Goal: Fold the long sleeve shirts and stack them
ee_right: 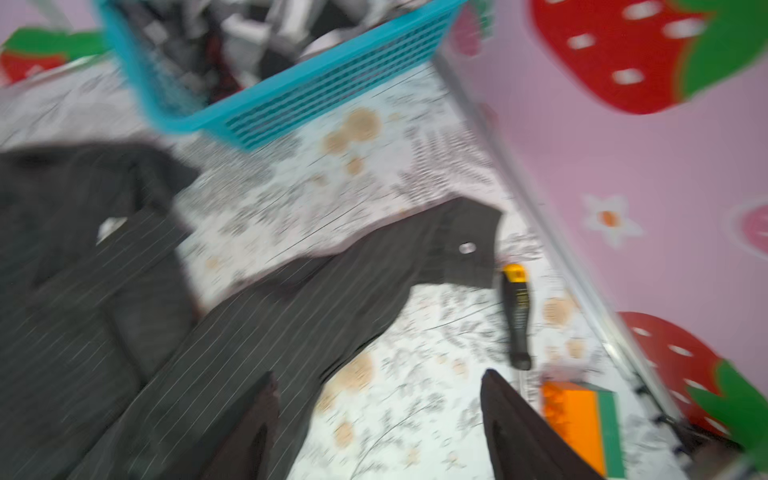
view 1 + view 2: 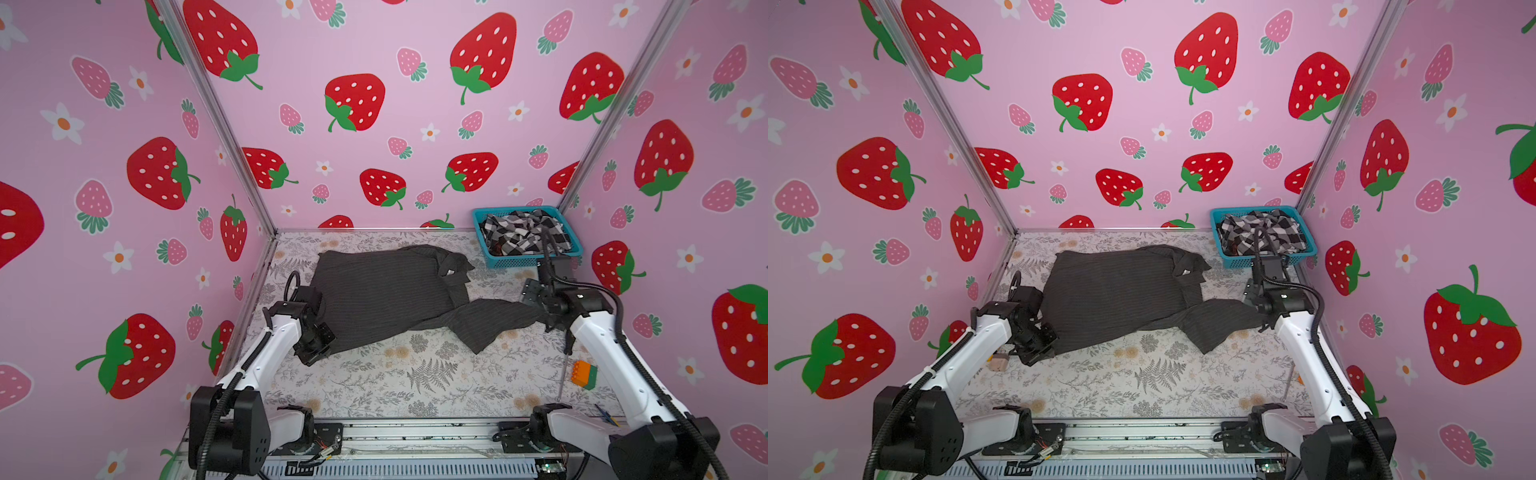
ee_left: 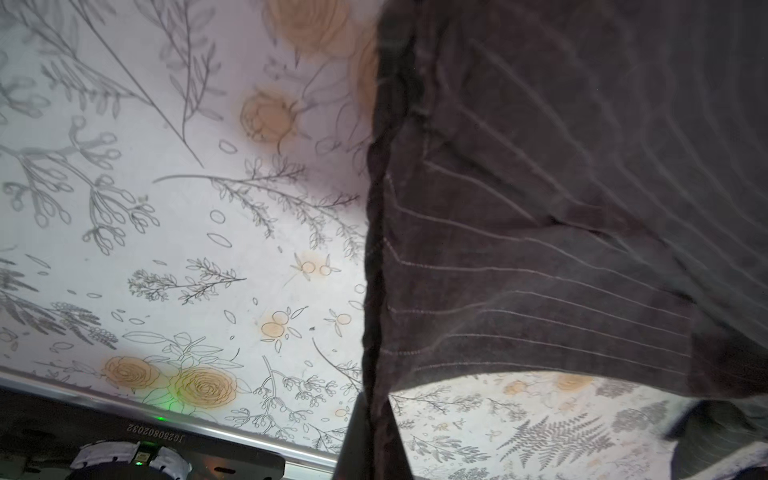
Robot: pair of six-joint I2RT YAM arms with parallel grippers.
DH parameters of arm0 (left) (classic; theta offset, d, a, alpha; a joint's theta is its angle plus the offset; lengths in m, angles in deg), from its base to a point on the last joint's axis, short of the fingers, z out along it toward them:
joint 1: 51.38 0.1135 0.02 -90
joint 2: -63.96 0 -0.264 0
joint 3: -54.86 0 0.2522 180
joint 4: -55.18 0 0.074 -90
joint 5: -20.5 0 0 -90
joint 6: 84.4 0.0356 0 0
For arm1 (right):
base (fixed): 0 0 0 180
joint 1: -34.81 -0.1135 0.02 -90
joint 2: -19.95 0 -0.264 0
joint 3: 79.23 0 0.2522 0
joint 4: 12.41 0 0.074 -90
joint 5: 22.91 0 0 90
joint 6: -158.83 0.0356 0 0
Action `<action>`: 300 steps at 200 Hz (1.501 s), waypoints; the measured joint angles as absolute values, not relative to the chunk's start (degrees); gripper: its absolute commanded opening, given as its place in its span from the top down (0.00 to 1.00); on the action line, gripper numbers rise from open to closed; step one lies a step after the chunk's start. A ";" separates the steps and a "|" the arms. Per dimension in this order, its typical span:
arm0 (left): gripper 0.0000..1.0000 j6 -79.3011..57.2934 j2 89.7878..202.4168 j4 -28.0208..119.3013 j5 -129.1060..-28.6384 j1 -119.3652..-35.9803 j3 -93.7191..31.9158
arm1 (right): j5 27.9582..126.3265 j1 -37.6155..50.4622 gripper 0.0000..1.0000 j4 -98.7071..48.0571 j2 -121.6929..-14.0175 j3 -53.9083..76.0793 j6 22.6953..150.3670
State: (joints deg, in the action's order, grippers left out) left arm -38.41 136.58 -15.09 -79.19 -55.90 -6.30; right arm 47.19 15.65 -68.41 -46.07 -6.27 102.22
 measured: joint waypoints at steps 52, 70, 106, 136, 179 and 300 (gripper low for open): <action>1.00 -37.95 139.29 -14.00 -79.37 -55.72 -7.65 | 59.93 8.52 0.21 -63.95 -45.33 -25.70 114.06; 1.00 -37.73 139.51 -13.82 -79.39 -55.72 -8.81 | 62.27 10.08 0.20 -59.58 -48.98 -26.59 116.05; 1.00 -37.53 140.80 -12.66 -79.59 -55.61 -9.34 | 64.19 18.01 0.10 -47.85 -55.67 -26.40 116.58; 1.00 -37.14 141.78 -12.29 -79.61 -55.61 -9.31 | 59.73 23.50 0.06 -46.34 -64.74 -18.86 116.69; 1.00 -36.37 142.46 -11.68 -79.59 -55.20 -9.31 | 52.06 27.71 0.18 -47.89 -79.91 -5.50 117.19; 1.00 -38.49 160.18 0.43 -85.01 -53.67 -12.31 | 63.23 23.47 1.00 -43.23 -84.08 2.30 110.72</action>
State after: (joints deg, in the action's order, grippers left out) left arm -38.49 160.18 0.43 -85.01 -53.67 -12.31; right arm 63.23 23.47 -43.23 -84.08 2.30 110.72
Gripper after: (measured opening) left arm 0.047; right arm 0.054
